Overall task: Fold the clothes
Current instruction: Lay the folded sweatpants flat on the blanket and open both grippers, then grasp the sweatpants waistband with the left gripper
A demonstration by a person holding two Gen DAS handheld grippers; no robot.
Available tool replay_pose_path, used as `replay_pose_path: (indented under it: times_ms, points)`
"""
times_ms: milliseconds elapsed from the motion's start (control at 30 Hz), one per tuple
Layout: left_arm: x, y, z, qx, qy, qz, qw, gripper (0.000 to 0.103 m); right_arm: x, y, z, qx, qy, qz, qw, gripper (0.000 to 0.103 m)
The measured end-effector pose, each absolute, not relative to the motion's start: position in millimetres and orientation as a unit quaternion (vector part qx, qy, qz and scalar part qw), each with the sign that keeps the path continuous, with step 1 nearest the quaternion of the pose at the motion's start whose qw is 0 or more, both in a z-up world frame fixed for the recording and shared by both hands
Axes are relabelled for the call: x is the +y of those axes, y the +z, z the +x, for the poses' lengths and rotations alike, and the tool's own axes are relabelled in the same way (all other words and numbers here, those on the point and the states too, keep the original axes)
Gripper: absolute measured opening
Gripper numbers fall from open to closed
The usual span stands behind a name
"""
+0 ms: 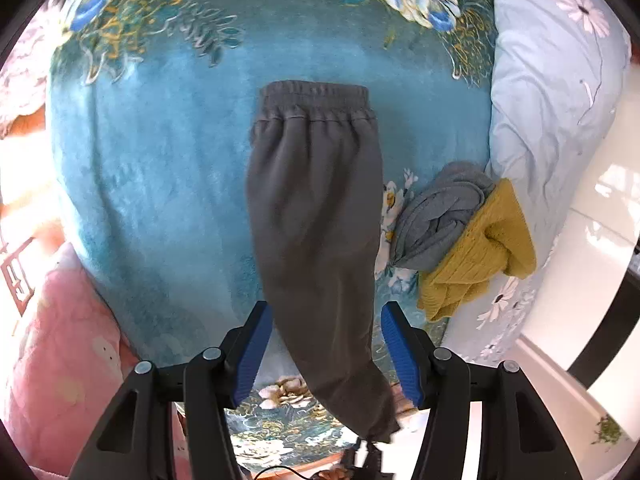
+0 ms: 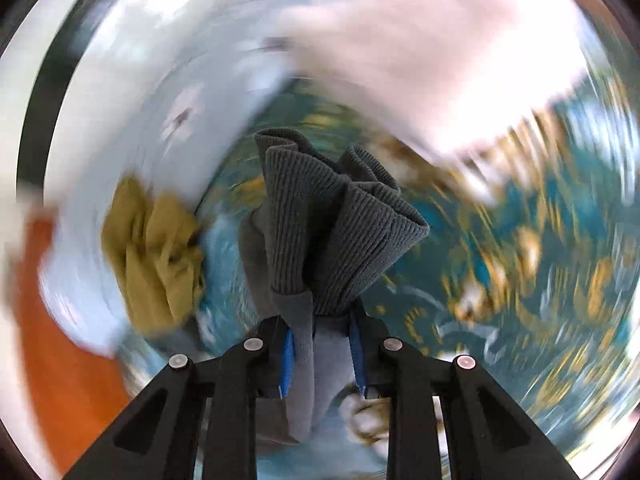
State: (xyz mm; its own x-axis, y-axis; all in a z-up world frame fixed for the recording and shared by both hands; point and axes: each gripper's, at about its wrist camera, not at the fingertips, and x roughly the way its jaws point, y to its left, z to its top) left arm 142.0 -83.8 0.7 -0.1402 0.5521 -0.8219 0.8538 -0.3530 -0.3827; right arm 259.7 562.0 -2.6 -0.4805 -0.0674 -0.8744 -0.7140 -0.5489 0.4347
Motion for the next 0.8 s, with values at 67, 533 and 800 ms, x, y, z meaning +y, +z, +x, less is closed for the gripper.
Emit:
replay_pose_path:
  times_ms: [67,533,800]
  points:
    - [-95,1,153,0.560,-0.514,0.633,0.146,0.061,522,19,228,0.319,0.790,-0.488,0.191,0.025]
    - [-171,-4,224,0.595,-0.496,0.604,0.187,0.061,292,-31,161,0.007,0.799,-0.596,0.086,0.033]
    - [-178,-33,236,0.612,-0.462,0.611,0.193,0.061,280,-20,178,0.065,0.793,-0.605,-0.024,0.056]
